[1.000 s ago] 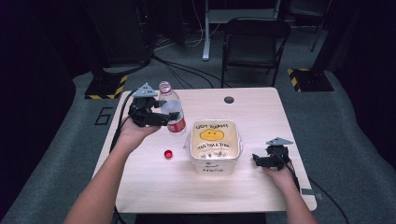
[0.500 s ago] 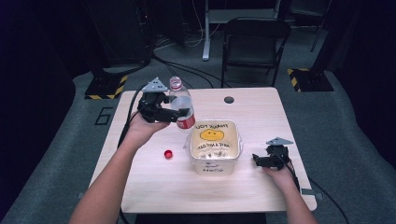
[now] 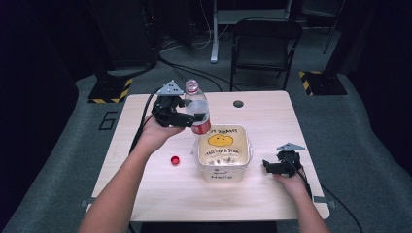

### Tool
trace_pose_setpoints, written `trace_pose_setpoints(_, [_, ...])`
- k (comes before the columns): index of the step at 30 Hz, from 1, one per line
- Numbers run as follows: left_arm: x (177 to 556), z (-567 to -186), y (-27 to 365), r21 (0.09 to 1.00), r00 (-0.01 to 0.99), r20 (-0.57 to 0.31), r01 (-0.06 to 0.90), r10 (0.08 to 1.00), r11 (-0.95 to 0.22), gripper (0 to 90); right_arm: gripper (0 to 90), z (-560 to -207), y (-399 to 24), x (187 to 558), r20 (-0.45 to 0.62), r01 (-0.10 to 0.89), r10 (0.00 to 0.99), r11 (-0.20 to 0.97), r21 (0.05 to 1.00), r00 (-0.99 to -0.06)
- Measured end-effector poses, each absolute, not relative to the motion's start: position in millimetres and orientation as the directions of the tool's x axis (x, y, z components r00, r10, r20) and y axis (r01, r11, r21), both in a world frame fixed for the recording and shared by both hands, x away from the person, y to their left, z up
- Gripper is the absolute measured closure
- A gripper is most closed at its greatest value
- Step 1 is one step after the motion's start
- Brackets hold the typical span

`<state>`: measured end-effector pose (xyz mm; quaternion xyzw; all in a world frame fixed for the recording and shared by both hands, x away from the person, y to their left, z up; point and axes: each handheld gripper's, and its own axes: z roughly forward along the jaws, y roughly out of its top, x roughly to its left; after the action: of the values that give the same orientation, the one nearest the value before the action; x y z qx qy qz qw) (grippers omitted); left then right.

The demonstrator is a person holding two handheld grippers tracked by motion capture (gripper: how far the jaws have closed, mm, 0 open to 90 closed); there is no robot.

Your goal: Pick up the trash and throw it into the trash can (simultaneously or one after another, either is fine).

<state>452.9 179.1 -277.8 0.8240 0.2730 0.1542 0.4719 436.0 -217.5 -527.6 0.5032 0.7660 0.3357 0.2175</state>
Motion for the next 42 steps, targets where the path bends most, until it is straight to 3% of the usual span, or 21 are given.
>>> trace_pose_setpoints(20, [460.1, -288.7, 155.5, 0.851, 0.817, -0.006, 0.307, 0.576, -0.427, 30.0, 9.0, -527.6, -217.4, 436.0, 0.005, 0.625, 0.917, 0.268, 0.733, -0.399])
trace_pose_setpoints(42, [473.1, -338.6, 145.5, 0.821, 0.805, -0.045, 0.368, 0.592, -0.437, 29.8, 9.1, -527.6, -217.8, 436.7, 0.003, 0.623, 0.915, 0.273, 0.734, -0.404])
